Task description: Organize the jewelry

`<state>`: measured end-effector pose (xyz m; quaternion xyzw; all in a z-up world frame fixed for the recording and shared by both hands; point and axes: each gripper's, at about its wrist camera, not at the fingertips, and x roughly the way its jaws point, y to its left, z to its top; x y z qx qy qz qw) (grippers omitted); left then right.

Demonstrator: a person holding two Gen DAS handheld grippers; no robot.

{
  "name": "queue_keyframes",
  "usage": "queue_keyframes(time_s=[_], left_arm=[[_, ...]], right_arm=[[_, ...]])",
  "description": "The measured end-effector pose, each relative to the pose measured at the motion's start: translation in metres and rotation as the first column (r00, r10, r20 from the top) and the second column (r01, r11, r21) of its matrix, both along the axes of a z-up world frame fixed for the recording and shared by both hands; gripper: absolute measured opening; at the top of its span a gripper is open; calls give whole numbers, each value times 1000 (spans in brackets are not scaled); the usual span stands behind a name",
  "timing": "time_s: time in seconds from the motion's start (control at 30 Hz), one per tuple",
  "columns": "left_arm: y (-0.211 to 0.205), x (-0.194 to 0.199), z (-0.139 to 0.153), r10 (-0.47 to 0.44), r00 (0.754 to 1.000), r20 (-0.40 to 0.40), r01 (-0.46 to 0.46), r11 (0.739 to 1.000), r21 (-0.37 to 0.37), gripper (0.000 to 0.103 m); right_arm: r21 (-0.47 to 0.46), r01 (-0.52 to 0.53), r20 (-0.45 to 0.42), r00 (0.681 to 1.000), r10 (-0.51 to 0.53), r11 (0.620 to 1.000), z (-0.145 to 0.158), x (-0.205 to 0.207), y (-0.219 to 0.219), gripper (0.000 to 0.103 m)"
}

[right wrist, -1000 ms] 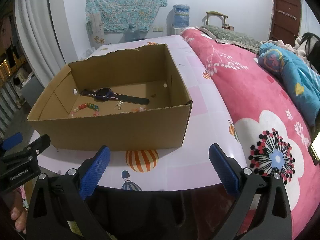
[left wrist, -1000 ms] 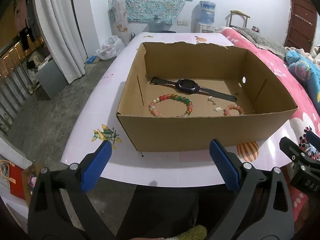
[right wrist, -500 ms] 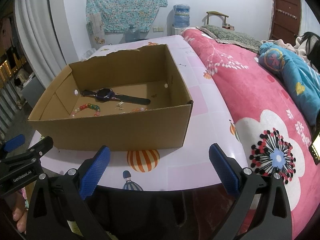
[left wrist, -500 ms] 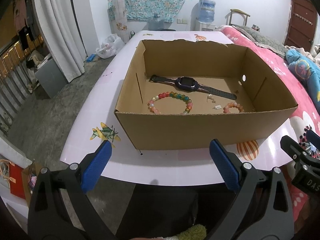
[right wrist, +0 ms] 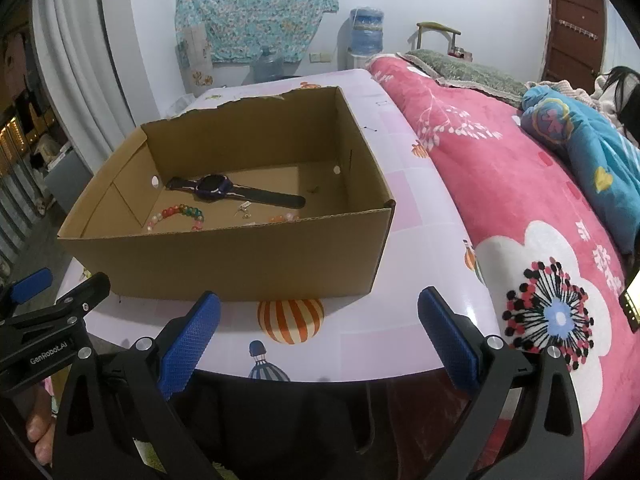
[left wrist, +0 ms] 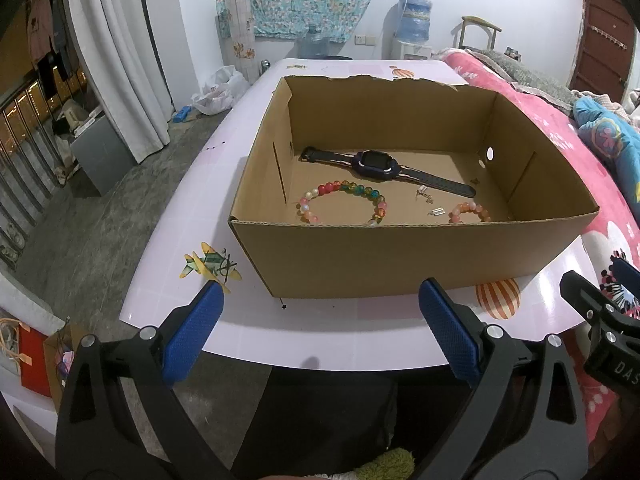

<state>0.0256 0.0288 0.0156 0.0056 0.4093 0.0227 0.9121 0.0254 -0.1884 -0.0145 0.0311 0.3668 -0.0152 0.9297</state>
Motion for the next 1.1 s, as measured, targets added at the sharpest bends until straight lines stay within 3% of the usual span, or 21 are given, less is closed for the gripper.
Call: queue_keyframes(time_s=[1.1], left_arm=[[0,2,-5,1,1000,-7,-1,1000,1,95]], right_arm=[[2,-5,-4,1000,5,1000,-2,2,1,96]])
